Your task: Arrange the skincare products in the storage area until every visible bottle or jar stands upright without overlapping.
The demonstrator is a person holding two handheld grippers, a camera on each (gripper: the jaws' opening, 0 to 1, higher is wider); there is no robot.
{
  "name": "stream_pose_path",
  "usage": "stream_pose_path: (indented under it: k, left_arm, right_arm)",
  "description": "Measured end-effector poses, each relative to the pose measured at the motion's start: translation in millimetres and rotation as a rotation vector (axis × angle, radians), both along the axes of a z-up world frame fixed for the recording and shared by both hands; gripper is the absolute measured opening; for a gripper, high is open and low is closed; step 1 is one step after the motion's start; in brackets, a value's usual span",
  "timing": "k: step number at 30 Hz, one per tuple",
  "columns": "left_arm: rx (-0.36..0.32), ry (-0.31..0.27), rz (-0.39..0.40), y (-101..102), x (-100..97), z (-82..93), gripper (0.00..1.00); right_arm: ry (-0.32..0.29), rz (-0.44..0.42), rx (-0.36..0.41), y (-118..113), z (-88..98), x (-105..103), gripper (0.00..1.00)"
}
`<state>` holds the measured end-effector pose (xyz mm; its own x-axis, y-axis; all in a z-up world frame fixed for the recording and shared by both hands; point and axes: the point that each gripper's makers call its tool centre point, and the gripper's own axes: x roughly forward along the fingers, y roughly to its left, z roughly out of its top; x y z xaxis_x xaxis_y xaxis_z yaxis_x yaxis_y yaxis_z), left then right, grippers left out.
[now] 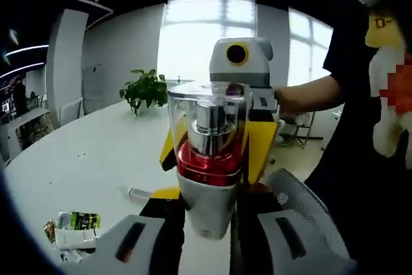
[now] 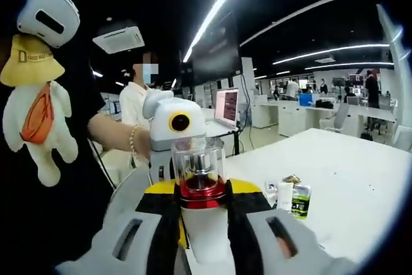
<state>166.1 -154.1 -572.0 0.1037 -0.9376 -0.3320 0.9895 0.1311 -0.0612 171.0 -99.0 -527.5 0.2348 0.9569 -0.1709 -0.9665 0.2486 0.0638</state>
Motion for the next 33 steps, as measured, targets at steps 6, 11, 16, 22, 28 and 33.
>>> stream_pose_path:
  k: [6, 11, 16, 22, 28, 33]
  left_arm:
    - [0.065, -0.041, -0.05, -0.6, 18.9, -45.7, 0.27]
    - [0.087, -0.015, -0.044, -5.4, 27.7, -73.5, 0.27]
    - [0.102, -0.043, -0.015, -15.0, 37.5, -92.5, 0.27]
    - [0.121, -0.021, 0.005, -18.9, 48.2, -109.8, 0.27]
    - [0.135, -0.022, 0.054, -21.0, 59.2, -119.4, 0.27]
    - [0.145, -0.015, 0.073, -22.3, 66.0, -126.6, 0.27]
  right_arm:
    - [-0.021, -0.028, -0.156, -4.5, -43.8, 14.2, 0.27]
    - [0.008, -0.038, -0.204, -13.5, -70.0, 22.1, 0.27]
    - [0.021, -0.051, -0.271, -25.4, -92.1, 32.1, 0.27]
    - [0.054, -0.051, -0.279, -33.7, -108.8, 42.3, 0.27]
    - [0.065, -0.033, -0.289, -39.1, -117.9, 51.8, 0.28]
    - [0.071, -0.029, -0.308, -42.6, -127.0, 58.7, 0.28]
